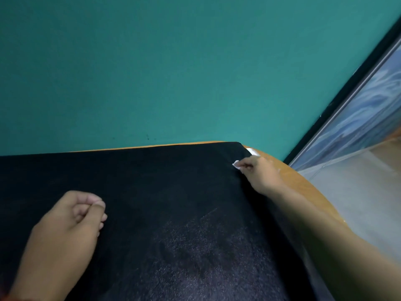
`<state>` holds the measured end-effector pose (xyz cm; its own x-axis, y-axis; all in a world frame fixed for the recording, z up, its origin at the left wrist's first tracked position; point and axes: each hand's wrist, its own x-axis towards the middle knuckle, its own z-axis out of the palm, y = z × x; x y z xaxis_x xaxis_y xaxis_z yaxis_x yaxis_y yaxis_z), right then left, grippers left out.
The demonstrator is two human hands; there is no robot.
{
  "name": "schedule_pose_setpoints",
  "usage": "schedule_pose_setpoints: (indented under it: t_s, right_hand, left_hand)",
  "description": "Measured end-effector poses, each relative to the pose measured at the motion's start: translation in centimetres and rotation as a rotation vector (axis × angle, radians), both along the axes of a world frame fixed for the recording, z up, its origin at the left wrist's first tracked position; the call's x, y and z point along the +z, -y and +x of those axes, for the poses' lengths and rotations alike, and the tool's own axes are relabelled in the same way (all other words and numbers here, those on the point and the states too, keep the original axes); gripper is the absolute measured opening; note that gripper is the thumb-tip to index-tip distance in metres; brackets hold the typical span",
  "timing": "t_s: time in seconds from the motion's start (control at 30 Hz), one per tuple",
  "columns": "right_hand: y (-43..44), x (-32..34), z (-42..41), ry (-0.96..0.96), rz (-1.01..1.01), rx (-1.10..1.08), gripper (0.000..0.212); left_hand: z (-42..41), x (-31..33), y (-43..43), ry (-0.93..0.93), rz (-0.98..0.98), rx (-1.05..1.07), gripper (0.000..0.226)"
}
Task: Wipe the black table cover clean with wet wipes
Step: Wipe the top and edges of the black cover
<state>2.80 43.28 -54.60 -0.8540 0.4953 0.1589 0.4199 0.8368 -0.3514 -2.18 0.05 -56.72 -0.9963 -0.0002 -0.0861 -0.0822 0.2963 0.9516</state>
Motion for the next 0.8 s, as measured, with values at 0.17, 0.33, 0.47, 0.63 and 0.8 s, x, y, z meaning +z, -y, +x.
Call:
schedule_pose_setpoints:
  t_s: [0.17,0.33,0.47,0.63,0.8]
  right_hand:
    - [6.4,-1.3,1.9,-0.154,-0.106,0.112,0.017]
    - [17.5,-0.8,4.7,-0.135,-0.192,0.443,0.013]
    - [25.0,-0.9,8.4,-0.075,-0.296,0.728,0.017]
    - [23.3,-0.9,6.4,-0.101,-0.226,0.691,0.018]
    - [16.8,-1.6,0.6,-0.188,-0.051,0.431,0.021]
  left_hand:
    - [0.8,1.5,0.0,0.001,0.002,-0.022,0.018]
    - [1.0,1.9,0.2,-0.009,-0.003,-0.037,0.014]
    - [0.8,1.7,0.3,-0.014,0.010,-0.045,0.010]
    - [0.5,1.4,0.4,-0.035,0.018,-0.047,0.011]
    - [0.5,1.0,0.4,-0.038,0.025,-0.047,0.010]
